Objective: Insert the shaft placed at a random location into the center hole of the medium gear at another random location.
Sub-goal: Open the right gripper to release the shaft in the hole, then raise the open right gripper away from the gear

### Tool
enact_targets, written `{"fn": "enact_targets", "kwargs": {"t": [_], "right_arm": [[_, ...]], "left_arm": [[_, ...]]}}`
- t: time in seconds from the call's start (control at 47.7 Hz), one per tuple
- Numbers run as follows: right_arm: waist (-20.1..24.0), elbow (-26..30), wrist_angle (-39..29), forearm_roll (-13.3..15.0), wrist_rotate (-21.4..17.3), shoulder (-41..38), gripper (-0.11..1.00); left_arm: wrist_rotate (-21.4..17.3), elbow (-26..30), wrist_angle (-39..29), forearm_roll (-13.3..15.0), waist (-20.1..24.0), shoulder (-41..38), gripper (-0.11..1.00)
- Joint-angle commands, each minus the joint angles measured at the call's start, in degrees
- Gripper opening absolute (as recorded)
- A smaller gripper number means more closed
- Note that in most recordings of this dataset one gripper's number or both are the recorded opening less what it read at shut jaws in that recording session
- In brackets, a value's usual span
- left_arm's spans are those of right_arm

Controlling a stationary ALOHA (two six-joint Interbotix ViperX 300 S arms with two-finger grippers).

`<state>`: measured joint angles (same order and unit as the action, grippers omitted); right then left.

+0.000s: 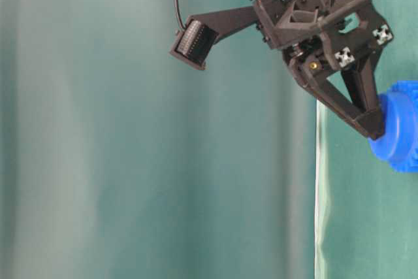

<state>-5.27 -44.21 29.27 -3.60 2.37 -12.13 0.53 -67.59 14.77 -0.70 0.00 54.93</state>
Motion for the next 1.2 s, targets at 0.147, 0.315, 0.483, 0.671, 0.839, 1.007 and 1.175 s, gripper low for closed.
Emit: {"fn": "enact_targets", "kwargs": {"t": [0.147, 0.315, 0.483, 0.671, 0.839, 1.007, 1.175], "right_arm": [[0.09, 0.7, 0.18, -0.09, -0.09, 2.64, 0.66], [0.0, 0.0, -0.7, 0.0, 0.35, 6.15, 0.83], [0.0, -0.26, -3.08, 0.09, 0.35, 9.58, 0.78], [0.0, -0.26, -4.39, 0.09, 0.35, 10.99, 0.78], [0.09, -0.35, -5.19, 0.09, 0.0, 11.07, 0.78], [0.09, -0.97, -6.68, 0.0, -0.09, 11.87, 0.78], [0.44, -2.55, -8.0, 0.0, -0.18, 13.8, 0.78]], "left_arm": [[0.0, 1.23, 0.18, -0.09, 0.0, -0.44, 0.0], [0.0, 1.23, 0.18, -0.09, 0.0, -0.44, 0.0], [0.0, 1.23, 0.18, -0.09, 0.0, -0.44, 0.0], [0.0, 1.23, 0.18, -0.09, 0.0, -0.44, 0.0], [0.09, 1.23, 0.18, -0.09, 0.0, -0.44, 0.0], [0.09, 1.23, 0.18, -0.09, 0.0, -0.44, 0.0], [0.09, 1.23, 0.18, -0.09, 0.0, -0.44, 0.0]]}}
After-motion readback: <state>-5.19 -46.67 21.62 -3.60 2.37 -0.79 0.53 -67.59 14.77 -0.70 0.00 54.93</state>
